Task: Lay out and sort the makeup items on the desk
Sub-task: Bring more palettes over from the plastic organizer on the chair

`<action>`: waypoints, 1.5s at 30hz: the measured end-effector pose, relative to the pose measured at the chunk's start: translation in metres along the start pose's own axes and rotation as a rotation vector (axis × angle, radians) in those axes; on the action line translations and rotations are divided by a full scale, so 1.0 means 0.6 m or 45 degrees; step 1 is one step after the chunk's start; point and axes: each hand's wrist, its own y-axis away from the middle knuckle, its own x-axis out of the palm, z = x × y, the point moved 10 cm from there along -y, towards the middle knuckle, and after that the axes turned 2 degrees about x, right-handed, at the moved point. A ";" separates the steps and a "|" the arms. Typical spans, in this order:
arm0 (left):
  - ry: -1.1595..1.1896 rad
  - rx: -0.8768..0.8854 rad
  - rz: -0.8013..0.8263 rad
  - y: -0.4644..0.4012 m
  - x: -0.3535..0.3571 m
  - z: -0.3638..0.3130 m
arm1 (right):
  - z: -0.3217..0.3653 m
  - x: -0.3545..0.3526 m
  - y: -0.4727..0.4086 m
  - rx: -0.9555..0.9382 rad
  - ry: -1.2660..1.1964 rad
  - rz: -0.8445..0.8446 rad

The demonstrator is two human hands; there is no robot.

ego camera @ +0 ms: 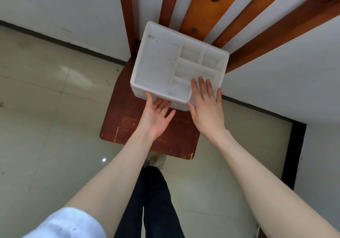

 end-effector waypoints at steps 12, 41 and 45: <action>-0.116 -0.021 -0.165 0.063 -0.106 0.033 | 0.002 0.003 0.002 0.006 0.010 -0.004; -0.392 -0.007 -0.455 0.126 -0.098 -0.012 | -0.005 0.092 0.149 0.774 -1.617 0.099; -0.337 -0.128 -0.558 0.089 -0.092 0.004 | 0.004 0.153 0.136 1.008 -1.930 0.304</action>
